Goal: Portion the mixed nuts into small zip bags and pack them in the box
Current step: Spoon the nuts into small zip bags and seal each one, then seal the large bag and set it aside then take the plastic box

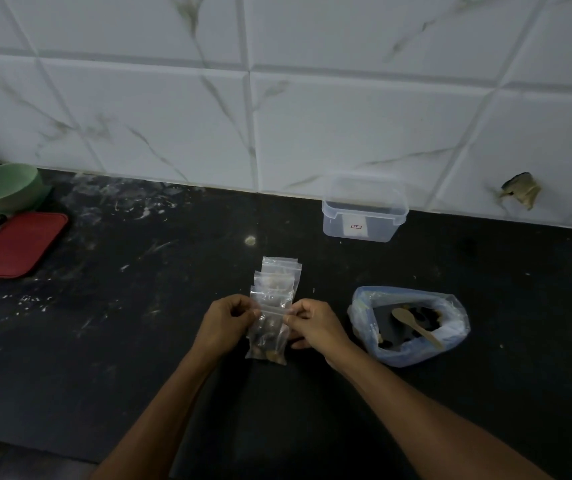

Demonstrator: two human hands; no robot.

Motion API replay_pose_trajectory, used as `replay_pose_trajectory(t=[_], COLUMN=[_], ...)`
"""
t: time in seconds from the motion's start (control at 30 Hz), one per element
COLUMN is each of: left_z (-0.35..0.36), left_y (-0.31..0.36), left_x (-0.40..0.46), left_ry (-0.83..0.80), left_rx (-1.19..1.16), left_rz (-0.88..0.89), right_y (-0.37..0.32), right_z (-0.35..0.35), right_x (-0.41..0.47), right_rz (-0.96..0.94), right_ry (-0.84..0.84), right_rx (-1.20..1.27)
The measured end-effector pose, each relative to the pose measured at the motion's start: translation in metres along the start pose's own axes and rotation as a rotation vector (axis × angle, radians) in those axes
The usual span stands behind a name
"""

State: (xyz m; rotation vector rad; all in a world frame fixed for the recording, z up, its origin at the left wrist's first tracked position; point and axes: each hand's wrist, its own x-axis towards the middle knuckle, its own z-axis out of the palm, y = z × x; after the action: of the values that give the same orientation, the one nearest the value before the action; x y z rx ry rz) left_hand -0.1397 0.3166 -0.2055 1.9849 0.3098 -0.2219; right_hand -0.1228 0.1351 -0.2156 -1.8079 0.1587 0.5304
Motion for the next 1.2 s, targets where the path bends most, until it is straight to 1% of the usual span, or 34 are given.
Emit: replay_pose_trajectory(t=[0.2, 0.3, 0.37, 0.5, 0.67, 0.83, 1.0, 1.03, 1.13, 1.2], left_z=[0.002, 0.002, 0.001, 0.003, 0.015, 0.033, 0.057, 0.063, 0.08, 0.094], left_y=[-0.003, -0.003, -0.003, 0.001, 0.016, 0.034, 0.053, 0.056, 0.063, 0.068], left_x=[0.003, 0.002, 0.001, -0.002, -0.009, -0.015, -0.02, -0.02, -0.021, -0.022], left_ry=[0.041, 0.075, 0.103, 0.126, 0.208, 0.203, 0.117, 0.097, 0.035, -0.045], left_rx=[-0.022, -0.035, -0.03, -0.013, 0.035, 0.073, 0.033, 0.031, 0.019, -0.002], left_rz=[-0.018, -0.016, -0.007, 0.026, 0.125, 0.24, 0.307, 0.307, 0.264, 0.207], right_y=[0.003, 0.0, -0.003, -0.01, -0.018, -0.018, -0.013, -0.011, -0.002, 0.004], right_z=[0.004, 0.002, -0.002, -0.014, -0.034, -0.059, -0.093, -0.103, -0.133, -0.151], right_x=[0.0, -0.004, -0.008, -0.018, -0.034, -0.051, -0.063, -0.066, -0.074, -0.082], right_rz=[-0.001, -0.029, -0.061, -0.11, -0.128, -0.136, -0.115, -0.121, -0.161, -0.13], right_ry=[0.015, 0.041, 0.074, 0.099, 0.119, 0.151, 0.273, 0.323, 0.532, 0.618], right_rx=[-0.019, -0.026, -0.076, -0.137, -0.092, -0.042, 0.039, -0.013, -0.405, -0.645])
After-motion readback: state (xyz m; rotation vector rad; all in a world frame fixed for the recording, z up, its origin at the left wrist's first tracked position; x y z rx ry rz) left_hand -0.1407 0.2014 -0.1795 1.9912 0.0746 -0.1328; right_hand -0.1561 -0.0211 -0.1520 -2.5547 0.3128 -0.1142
